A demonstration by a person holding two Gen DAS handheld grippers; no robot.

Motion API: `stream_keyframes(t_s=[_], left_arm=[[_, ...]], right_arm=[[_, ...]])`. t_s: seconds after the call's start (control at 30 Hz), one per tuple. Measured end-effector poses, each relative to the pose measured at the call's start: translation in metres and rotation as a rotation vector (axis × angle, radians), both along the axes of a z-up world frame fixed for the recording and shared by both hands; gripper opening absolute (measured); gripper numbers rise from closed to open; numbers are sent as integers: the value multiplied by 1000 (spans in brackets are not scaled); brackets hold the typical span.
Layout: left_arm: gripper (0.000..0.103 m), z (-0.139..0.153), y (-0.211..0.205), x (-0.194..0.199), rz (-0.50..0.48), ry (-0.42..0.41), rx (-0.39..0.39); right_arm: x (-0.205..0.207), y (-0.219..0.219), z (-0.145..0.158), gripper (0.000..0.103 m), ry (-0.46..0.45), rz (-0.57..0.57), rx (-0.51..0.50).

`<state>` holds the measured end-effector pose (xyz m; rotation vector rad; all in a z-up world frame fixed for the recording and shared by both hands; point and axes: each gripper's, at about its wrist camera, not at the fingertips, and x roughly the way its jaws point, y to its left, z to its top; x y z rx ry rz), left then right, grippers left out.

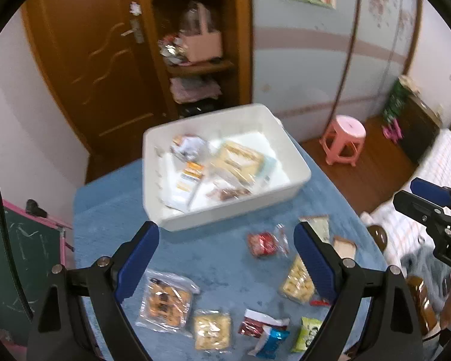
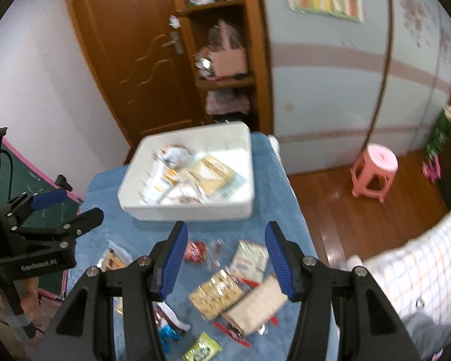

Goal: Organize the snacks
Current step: 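Withdraw both tools from the bin toward the remaining snacks, then grasp the clear puffed-snack bag with the left tool while the right tool grasps the brown paper bag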

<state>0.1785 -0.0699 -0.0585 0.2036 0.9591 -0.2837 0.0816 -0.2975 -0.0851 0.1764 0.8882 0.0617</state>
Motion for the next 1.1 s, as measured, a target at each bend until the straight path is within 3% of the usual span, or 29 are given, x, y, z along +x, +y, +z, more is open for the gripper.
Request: stream_keyframes(t_s=[0.4,0.87,1.1], left_arm=[[90,-87,-68,-22,-193,150,111],[90,-180,-103,-16,-260,348,215],[90,-208,-105,-2,-234,425,220]], right_arm=[[-32,-48,-78,54,199,-158,85],[-30,-72,-162,54,386,-208,292],[-21,-83,-195,54,447,-231,415]])
